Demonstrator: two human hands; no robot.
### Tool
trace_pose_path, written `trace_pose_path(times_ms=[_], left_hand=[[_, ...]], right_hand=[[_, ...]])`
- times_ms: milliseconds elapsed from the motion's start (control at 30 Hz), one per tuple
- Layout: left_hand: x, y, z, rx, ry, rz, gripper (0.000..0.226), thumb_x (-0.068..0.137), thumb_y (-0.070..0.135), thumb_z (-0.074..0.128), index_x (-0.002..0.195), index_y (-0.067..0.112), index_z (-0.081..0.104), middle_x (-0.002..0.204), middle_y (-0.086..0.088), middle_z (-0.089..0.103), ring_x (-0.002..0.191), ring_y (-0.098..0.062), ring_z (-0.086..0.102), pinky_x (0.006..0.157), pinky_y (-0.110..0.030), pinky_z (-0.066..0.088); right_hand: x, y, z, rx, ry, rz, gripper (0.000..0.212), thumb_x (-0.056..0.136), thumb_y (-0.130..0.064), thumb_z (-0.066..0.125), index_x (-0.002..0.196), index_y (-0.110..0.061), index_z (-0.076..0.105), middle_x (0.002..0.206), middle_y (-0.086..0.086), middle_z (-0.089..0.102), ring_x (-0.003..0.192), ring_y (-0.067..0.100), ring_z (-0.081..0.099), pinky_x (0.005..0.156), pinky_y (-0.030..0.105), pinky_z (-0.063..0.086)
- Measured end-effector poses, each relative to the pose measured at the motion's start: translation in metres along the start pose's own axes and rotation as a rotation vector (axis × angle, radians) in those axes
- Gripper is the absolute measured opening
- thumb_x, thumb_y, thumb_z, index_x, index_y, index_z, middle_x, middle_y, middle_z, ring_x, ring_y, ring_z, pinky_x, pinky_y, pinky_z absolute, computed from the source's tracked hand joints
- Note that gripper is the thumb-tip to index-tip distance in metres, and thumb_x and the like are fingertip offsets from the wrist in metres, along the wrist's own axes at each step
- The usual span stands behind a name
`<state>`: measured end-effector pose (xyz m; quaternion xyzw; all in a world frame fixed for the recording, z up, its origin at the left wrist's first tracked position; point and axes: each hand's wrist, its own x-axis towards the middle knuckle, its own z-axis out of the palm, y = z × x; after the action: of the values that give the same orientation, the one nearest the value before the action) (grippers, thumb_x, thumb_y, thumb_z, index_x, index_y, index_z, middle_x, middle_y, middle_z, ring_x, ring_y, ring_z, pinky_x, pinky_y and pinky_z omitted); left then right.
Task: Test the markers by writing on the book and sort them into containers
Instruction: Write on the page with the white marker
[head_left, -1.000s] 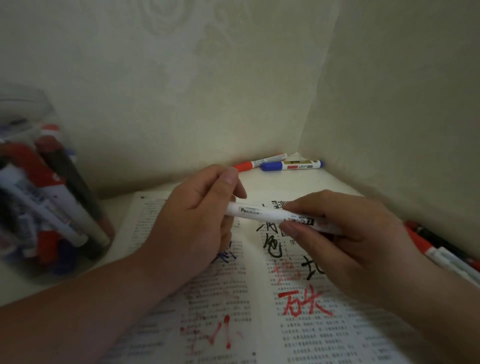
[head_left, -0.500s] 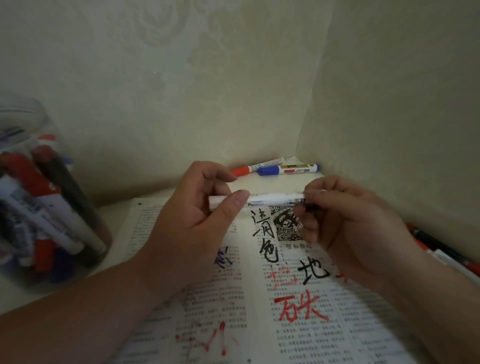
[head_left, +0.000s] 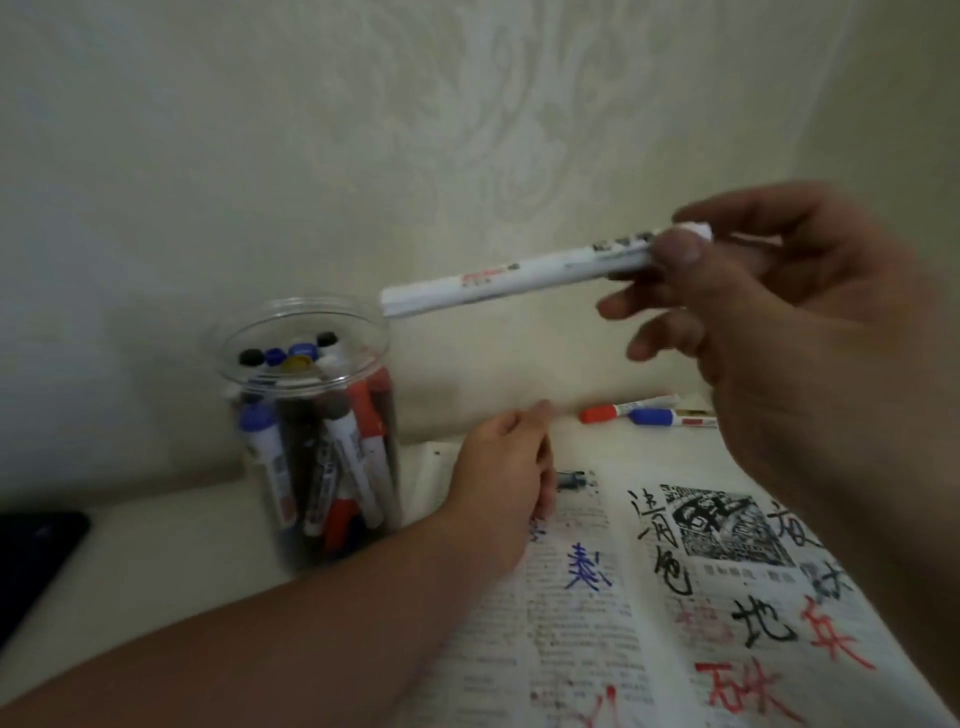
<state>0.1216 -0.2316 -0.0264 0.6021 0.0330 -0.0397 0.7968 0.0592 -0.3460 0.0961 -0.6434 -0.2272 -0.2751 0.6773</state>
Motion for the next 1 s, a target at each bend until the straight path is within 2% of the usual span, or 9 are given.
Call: trace_pose_path(times_ms=[167,267,367,533,667,800,900,933,1000], left_hand=[[0.0,0.009,-0.011,-0.033,-0.106,-0.138,0.045,0.099,0.028,0.061,0.061,0.018,0.039,0.05,0.001,0.035,0.042,-0.014,0.03,0.04,-0.023,0.026],[0.001,0.008,-0.011,-0.037,-0.12,-0.121,0.046,0.099,0.025,0.059,0.058,0.02,0.04,0.05,0.001,0.036,0.041,-0.014,0.03,0.039,-0.023,0.026],[0.002,0.005,-0.011,-0.004,-0.128,-0.058,0.052,0.098,0.015,0.051,0.048,0.023,0.04,0.049,0.0,0.034,0.04,-0.015,0.028,0.04,-0.023,0.024],[0.0,0.005,-0.01,0.028,-0.137,0.005,0.048,0.089,0.014,0.043,0.042,0.023,0.04,0.046,0.002,0.031,0.038,-0.013,0.027,0.043,-0.024,0.025],[-0.001,0.005,-0.01,0.048,-0.141,0.023,0.046,0.09,0.015,0.043,0.045,0.023,0.039,0.046,0.002,0.031,0.037,-0.013,0.027,0.043,-0.024,0.026],[0.0,0.005,-0.011,0.062,-0.14,0.012,0.051,0.096,0.011,0.044,0.048,0.023,0.039,0.046,0.002,0.029,0.037,-0.013,0.027,0.041,-0.022,0.025],[-0.002,0.006,-0.01,0.1,-0.135,0.021,0.047,0.093,0.015,0.045,0.046,0.023,0.041,0.046,0.002,0.032,0.038,-0.014,0.029,0.043,-0.024,0.026],[-0.003,0.006,-0.01,0.113,-0.136,0.024,0.044,0.09,0.016,0.045,0.047,0.023,0.041,0.046,0.002,0.032,0.038,-0.013,0.03,0.043,-0.023,0.027],[-0.003,0.007,-0.012,0.173,-0.142,0.039,0.039,0.092,0.015,0.045,0.054,0.023,0.042,0.048,0.001,0.033,0.036,-0.01,0.031,0.039,-0.021,0.028]], right_hand=[[0.047,-0.008,0.071,-0.35,-0.148,-0.209,0.014,0.09,-0.013,0.073,0.104,-0.015,0.073,0.082,-0.005,0.073,0.071,0.008,0.072,0.062,0.018,0.056],[0.063,0.008,0.1,-0.502,-0.254,-0.237,0.016,0.088,-0.016,0.073,0.103,-0.017,0.077,0.079,-0.007,0.072,0.069,0.007,0.068,0.07,0.025,0.058],[0.064,0.018,0.119,-0.56,-0.377,-0.228,0.019,0.088,-0.02,0.074,0.106,-0.018,0.078,0.081,-0.01,0.072,0.074,0.003,0.068,0.076,0.024,0.057],[0.056,0.02,0.132,-0.605,-0.519,-0.216,0.022,0.092,-0.023,0.07,0.113,-0.023,0.076,0.08,-0.024,0.062,0.072,-0.014,0.058,0.071,0.004,0.044],[0.064,0.015,0.133,-0.796,-0.521,-0.22,0.021,0.093,-0.027,0.067,0.113,-0.022,0.074,0.091,-0.016,0.065,0.08,-0.004,0.061,0.076,0.012,0.049],[0.062,0.006,0.131,-0.729,-0.615,-0.196,0.012,0.087,-0.026,0.074,0.094,-0.017,0.074,0.078,-0.017,0.064,0.072,-0.002,0.063,0.066,0.014,0.05],[0.066,0.011,0.131,-0.944,-0.556,-0.185,0.012,0.091,-0.03,0.068,0.09,-0.018,0.066,0.086,-0.01,0.064,0.083,0.009,0.065,0.071,0.023,0.054],[0.066,0.011,0.131,-0.955,-0.537,-0.16,0.012,0.091,-0.032,0.068,0.091,-0.019,0.067,0.085,-0.01,0.064,0.083,0.009,0.065,0.07,0.023,0.053],[0.061,0.008,0.134,-0.806,-0.562,-0.156,0.014,0.088,-0.031,0.073,0.09,-0.017,0.069,0.077,-0.013,0.063,0.073,0.003,0.063,0.064,0.019,0.052]])
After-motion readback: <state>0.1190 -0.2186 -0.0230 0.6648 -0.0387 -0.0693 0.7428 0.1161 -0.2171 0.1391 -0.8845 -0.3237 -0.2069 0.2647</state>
